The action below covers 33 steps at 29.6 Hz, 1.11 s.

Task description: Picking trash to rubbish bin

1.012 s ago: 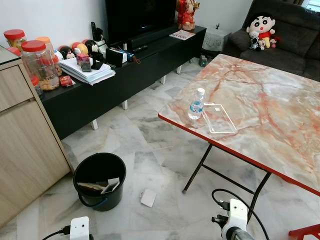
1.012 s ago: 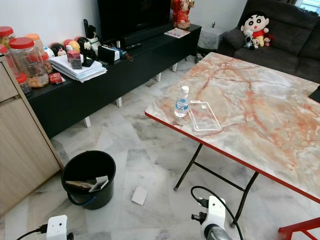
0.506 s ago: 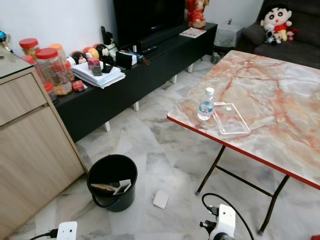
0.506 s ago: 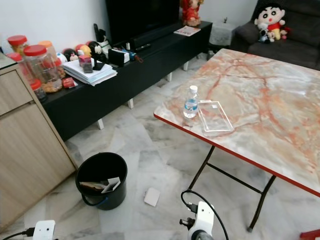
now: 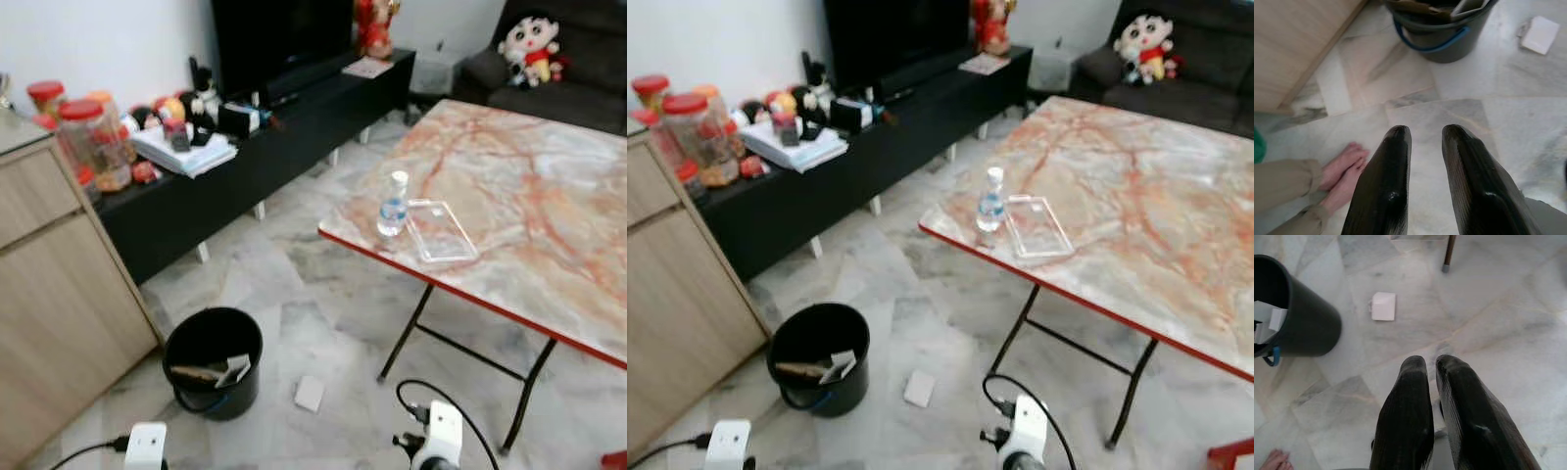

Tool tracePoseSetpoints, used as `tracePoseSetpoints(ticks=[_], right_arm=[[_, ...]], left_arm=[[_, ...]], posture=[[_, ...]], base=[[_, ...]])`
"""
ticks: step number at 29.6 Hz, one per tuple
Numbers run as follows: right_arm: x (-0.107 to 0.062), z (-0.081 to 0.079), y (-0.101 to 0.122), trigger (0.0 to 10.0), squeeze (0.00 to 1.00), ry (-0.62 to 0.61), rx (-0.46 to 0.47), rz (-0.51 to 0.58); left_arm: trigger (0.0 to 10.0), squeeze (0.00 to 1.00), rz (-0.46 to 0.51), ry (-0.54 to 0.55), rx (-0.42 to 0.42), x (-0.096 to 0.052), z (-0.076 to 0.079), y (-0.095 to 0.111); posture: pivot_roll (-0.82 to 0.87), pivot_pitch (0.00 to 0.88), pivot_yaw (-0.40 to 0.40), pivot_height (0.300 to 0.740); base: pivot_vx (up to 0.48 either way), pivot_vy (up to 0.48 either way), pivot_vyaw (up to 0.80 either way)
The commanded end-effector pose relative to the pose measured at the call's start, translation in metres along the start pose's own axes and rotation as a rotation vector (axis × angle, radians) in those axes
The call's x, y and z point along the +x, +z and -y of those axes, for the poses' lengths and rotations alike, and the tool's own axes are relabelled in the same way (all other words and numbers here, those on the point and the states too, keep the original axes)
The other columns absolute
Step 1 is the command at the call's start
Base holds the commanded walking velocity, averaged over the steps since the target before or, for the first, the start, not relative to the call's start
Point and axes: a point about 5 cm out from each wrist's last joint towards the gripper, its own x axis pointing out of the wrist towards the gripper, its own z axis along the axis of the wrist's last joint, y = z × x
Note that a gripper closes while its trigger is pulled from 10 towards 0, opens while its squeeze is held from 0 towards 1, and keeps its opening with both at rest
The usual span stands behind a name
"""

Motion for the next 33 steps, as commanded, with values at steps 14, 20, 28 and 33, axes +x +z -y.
tracePoseSetpoints(ticks=[14,20,28,33], right_arm=[[0.0008,-0.0023,0.0032,10.0,0.00,0.006,-0.015,0.007],[0.0008,-0.0019,0.0037,10.0,0.00,0.004,-0.011,0.010],[0.0006,-0.0005,0.0049,10.0,0.00,-0.004,0.007,0.023],[0.0011,-0.0017,0.0075,10.0,0.00,0.002,0.004,0.031]], left_arm=[[10.0,0.00,-0.017,0.009,-0.006,-0.0002,-0.0021,-0.0020],[10.0,0.00,-0.013,0.005,-0.008,0.0002,-0.0001,-0.0009],[10.0,0.00,-0.014,0.005,-0.013,0.0001,0.0002,-0.0011],[10.0,0.00,-0.015,0.005,-0.015,0.0003,0.0005,-0.0008]], posture=[[0.05,0.000,0.002,0.740],[0.04,0.000,0.003,0.740],[0.04,0.000,0.003,0.740],[0.04,0.000,0.001,0.740]], base=[[0.000,-0.024,-0.80],[0.000,0.000,-0.80],[0.000,0.000,-0.70],[0.000,0.000,0.00]])
